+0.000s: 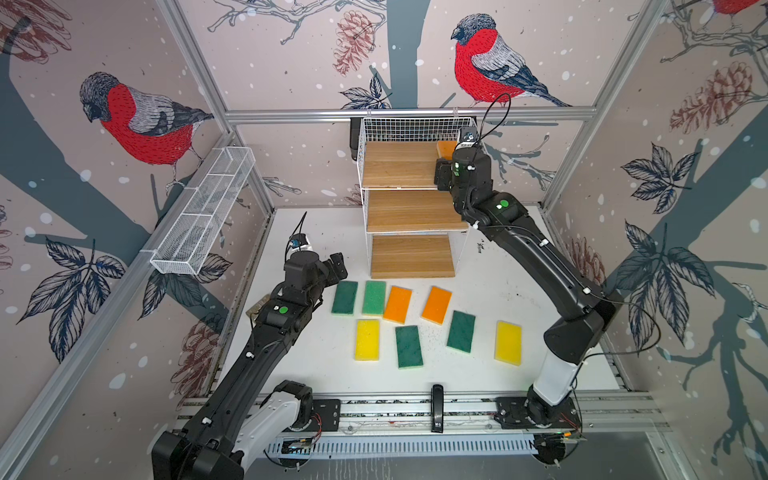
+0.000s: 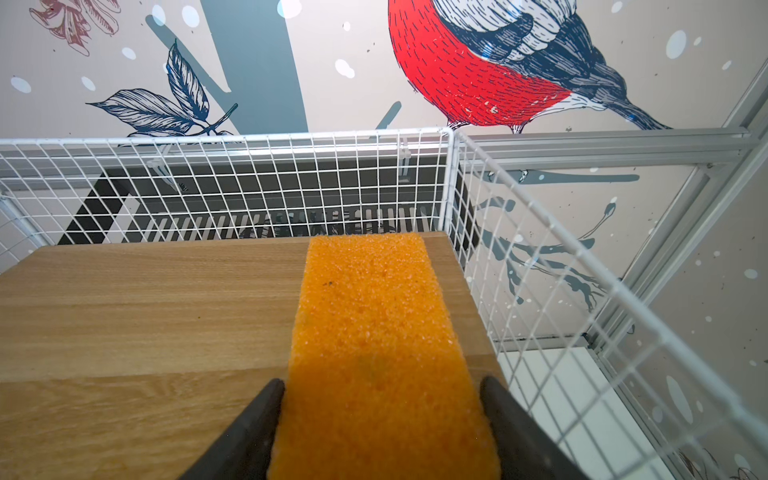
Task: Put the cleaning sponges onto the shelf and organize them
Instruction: 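Lower the orange sponge onto the top shelf and open the right gripper, then withdraw the right gripper toward the sponges while the left gripper moves over them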
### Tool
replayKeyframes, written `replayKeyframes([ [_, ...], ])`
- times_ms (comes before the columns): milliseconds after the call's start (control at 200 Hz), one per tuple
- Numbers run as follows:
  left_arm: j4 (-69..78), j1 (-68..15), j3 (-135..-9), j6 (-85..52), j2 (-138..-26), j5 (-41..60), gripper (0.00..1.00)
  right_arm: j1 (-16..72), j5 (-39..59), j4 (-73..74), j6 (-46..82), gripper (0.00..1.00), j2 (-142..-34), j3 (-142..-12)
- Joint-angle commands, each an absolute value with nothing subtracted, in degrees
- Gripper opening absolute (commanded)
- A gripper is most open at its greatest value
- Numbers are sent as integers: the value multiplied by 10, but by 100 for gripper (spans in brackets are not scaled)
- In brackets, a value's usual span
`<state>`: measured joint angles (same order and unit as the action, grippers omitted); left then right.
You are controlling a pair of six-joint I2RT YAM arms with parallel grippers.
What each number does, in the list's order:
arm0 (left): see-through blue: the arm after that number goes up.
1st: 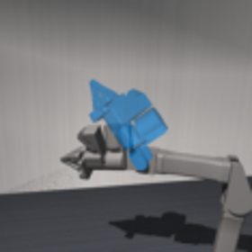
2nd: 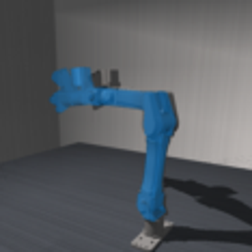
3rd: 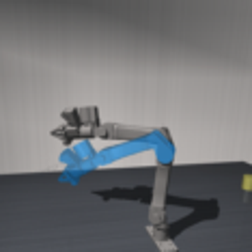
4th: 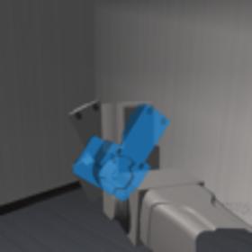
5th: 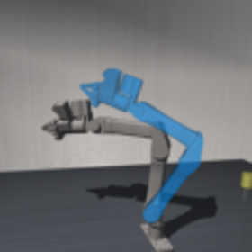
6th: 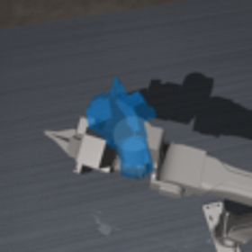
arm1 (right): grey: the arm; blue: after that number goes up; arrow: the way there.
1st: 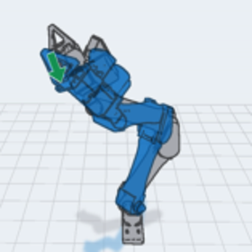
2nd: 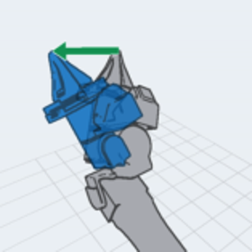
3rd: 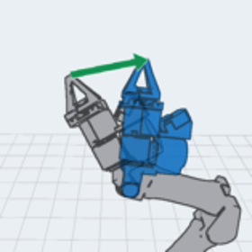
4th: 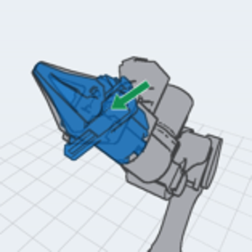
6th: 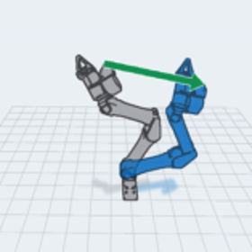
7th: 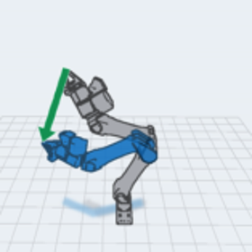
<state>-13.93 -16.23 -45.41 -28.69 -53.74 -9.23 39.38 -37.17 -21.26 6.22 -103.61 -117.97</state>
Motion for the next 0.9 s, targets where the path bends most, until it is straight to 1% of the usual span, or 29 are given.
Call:
replayKeyframes([
  [0, -117, -162, -452, -286, -537, -98, 90, 394, -382, -233, 66, 73, -1044, -1185],
  [275, -117, -162, -452, -286, -537, -93, 90, 406, -382, -234, 63, 76, -1032, -1190],
  [415, -120, -162, -452, -288, -536, -90, 90, 420, -365, -224, 54, 81, -1012, -1184],
  [475, -121, -162, -452, -290, -535, -89, 90, 429, -360, -216, 49, 83, -1000, -1177],
  [595, -124, -162, -452, -291, -533, -86, 90, 445, -382, -195, 33, 86, -975, -1157],
  [740, -127, -162, -453, -295, -531, -79, 90, 454, -390, -194, 26, 87, -949, -1142],
  [895, -135, -162, -456, -294, -531, -77, 90, 457, -383, -185, 24, 88, -915, -1098],
])
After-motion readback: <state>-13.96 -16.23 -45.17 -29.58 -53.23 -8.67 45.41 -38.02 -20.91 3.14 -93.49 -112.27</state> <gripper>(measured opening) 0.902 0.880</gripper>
